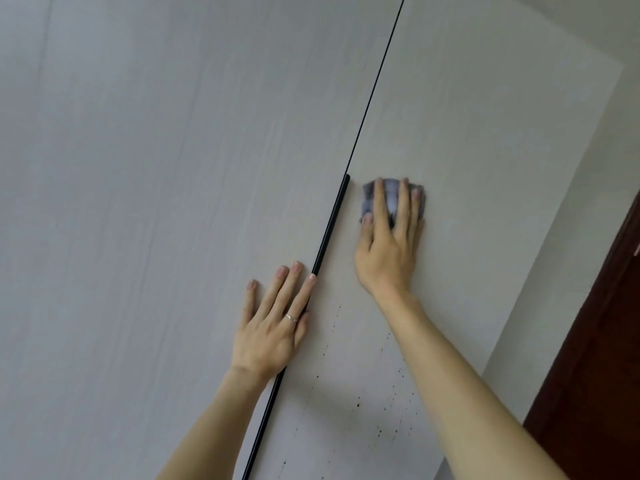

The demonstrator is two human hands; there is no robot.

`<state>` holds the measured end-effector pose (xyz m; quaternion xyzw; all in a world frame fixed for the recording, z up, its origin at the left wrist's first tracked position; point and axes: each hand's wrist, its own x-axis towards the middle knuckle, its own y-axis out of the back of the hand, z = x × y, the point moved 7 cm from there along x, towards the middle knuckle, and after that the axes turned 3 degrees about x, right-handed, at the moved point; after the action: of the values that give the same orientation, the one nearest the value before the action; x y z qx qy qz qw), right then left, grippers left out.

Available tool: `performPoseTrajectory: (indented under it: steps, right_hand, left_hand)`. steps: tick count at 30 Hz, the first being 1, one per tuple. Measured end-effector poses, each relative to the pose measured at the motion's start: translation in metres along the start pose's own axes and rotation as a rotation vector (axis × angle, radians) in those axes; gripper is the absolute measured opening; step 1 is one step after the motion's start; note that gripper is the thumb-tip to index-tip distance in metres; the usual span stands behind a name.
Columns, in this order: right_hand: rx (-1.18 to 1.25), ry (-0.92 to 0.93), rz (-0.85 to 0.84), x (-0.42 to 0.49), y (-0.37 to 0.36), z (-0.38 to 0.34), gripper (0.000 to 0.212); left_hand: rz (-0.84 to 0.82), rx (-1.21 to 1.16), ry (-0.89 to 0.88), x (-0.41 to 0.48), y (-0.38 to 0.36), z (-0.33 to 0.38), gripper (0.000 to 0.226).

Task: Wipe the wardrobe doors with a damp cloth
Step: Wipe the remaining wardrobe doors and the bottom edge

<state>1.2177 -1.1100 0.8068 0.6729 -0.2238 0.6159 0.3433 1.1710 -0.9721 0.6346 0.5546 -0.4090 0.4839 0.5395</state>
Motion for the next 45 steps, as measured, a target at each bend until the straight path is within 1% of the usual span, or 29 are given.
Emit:
performPoseTrajectory:
  steps: [2, 5, 7, 9, 11, 13, 15, 17, 19, 22, 25, 27, 28, 29, 31, 34, 36, 38, 39, 42, 45]
  right_hand:
    - [-0.014, 0.112, -0.07, -0.061, -0.01, -0.005, 0.048]
    - [-0.078, 0.281, -0.27, -0.151, -0.021, -0.001, 0.049]
    - [-0.125, 0.36, -0.347, -0.168, -0.021, 0.006, 0.049]
    - [-0.149, 0.402, -0.363, -0.143, -0.017, 0.007, 0.049]
    - [-0.138, 0.334, -0.294, -0.092, -0.006, 0.006, 0.049]
    - [-0.094, 0.174, -0.171, -0.023, 0.008, 0.012, 0.05]
    - [-0.038, 0.019, -0.106, 0.036, 0.019, 0.024, 0.051]
    - [-0.014, -0.015, -0.086, 0.061, 0.025, 0.03, 0.051]
    - [-0.015, -0.004, -0.039, 0.048, 0.024, 0.036, 0.051]
    - [0.016, -0.03, 0.007, -0.024, 0.014, 0.044, 0.05]
    - [0.016, -0.041, -0.067, -0.131, 0.005, 0.055, 0.049]
    - [-0.029, -0.025, -0.17, -0.196, 0.003, 0.06, 0.05]
    - [-0.042, -0.016, -0.212, -0.214, 0.002, 0.061, 0.05]
    - [-0.044, -0.006, -0.239, -0.218, 0.003, 0.063, 0.051]
    - [-0.044, 0.001, -0.237, -0.192, 0.008, 0.066, 0.05]
    - [-0.028, -0.074, -0.12, -0.106, 0.023, 0.071, 0.05]
    - [-0.017, -0.14, -0.017, -0.038, 0.033, 0.08, 0.051]
    - [-0.002, -0.145, 0.076, 0.008, 0.04, 0.091, 0.05]
    - [-0.005, -0.129, 0.104, 0.016, 0.041, 0.093, 0.049]
    - [0.019, -0.09, 0.12, -0.002, 0.036, 0.098, 0.049]
    - [0.066, -0.124, 0.103, -0.069, 0.028, 0.106, 0.048]
  left_hand:
    - [-0.007, 0.017, -0.052, -0.02, -0.004, -0.001, 0.061]
    - [-0.023, 0.006, -0.042, -0.027, -0.004, -0.003, 0.063]
    - [-0.036, 0.005, -0.042, -0.024, -0.003, -0.001, 0.063]
    - [-0.051, -0.004, -0.026, -0.024, -0.001, -0.002, 0.063]
    - [-0.071, -0.02, -0.013, -0.026, -0.001, -0.001, 0.064]
    - [-0.089, -0.012, -0.01, -0.028, 0.0, 0.0, 0.064]
    - [-0.1, -0.006, -0.009, -0.025, 0.001, 0.001, 0.063]
    - [-0.107, -0.007, -0.008, -0.025, 0.002, 0.001, 0.061]
    - [-0.114, -0.006, -0.02, -0.025, 0.001, 0.002, 0.06]
    - [-0.117, 0.0, -0.016, -0.024, 0.001, 0.001, 0.06]
    - [-0.149, -0.024, -0.007, -0.022, 0.004, 0.003, 0.062]
    - [-0.192, -0.05, -0.005, -0.022, 0.007, 0.004, 0.066]
    - [-0.214, -0.068, 0.008, -0.022, 0.008, 0.002, 0.068]
    - [-0.224, -0.084, 0.039, -0.022, 0.011, 0.0, 0.069]
    - [-0.225, -0.133, 0.102, -0.01, 0.017, 0.005, 0.071]
    - [-0.169, -0.144, 0.082, 0.018, 0.021, 0.027, 0.074]
    - [-0.123, -0.118, 0.04, 0.035, 0.016, 0.036, 0.067]
    - [-0.099, -0.096, 0.043, 0.042, 0.006, 0.037, 0.059]
    - [-0.095, -0.085, 0.048, 0.041, 0.003, 0.035, 0.059]
    - [-0.066, -0.045, 0.032, 0.041, -0.001, 0.036, 0.06]
    - [-0.051, -0.029, 0.038, 0.043, -0.001, 0.035, 0.058]
